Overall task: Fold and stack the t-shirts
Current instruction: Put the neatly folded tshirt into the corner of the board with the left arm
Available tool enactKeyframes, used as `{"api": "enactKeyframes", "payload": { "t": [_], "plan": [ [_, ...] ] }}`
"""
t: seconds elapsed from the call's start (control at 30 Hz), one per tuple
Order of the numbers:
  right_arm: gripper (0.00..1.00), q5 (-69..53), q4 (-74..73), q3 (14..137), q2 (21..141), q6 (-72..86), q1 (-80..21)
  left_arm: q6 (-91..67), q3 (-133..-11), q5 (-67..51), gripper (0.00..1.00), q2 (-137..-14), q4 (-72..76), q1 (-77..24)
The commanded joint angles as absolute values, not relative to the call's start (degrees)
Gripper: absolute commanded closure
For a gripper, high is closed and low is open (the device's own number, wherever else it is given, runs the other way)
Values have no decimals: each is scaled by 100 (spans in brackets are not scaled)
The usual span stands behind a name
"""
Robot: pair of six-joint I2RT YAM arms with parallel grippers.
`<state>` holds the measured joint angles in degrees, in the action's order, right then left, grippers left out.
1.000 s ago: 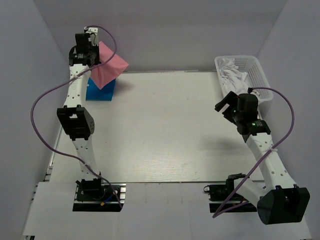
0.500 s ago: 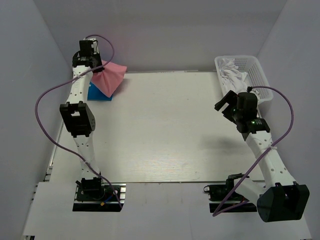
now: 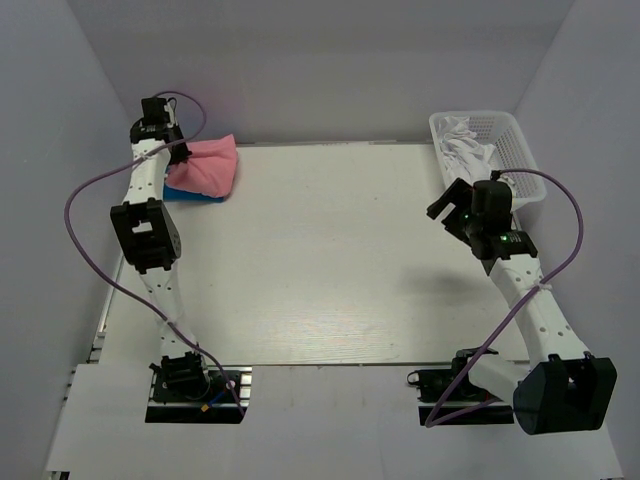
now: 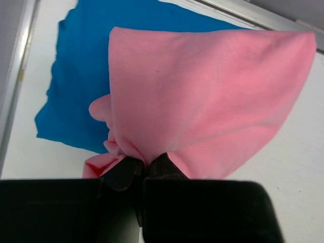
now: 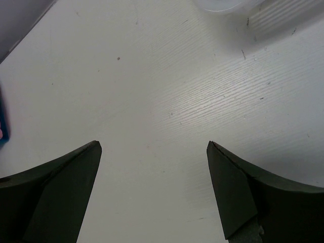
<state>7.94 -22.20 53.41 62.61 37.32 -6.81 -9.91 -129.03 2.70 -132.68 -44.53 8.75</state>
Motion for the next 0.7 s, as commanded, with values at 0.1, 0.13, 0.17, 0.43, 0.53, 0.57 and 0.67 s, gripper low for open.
{"api": "enactKeyframes", "payload": {
  "t": [0.1, 0.13, 0.17, 0.43, 0.53, 0.57, 0.67],
  "plan": [
    [10, 729, -2022, 5686, 6328, 3727, -659, -888, -13017, -60, 100, -13219, -4166, 1221],
    [10, 729, -2030, 5687, 6337, 3735, -668, -809, -13017, -62, 100, -13297, -4105, 1222],
    [10, 738, -2039, 5704, 6354, 3727, -677, -809, -13017, -62, 100, -13394, -4104, 1283],
    [10, 677, -2057, 5730, 6451, 3771, -668, -695, -13148, -439, 18, -13631, -4157, 1459],
    [10, 546, -2013, 5748, 6539, 3771, -676, -755, -13148, -439, 0, -13562, -4157, 1459],
    [10, 528, -2048, 5757, 6574, 3753, -703, -756, -13148, -387, 0, -13475, -4157, 1459],
    [10, 387, -1995, 5774, 6627, 3753, -659, -957, -13201, -212, 0, -13237, -4157, 1459]
  ]
}}
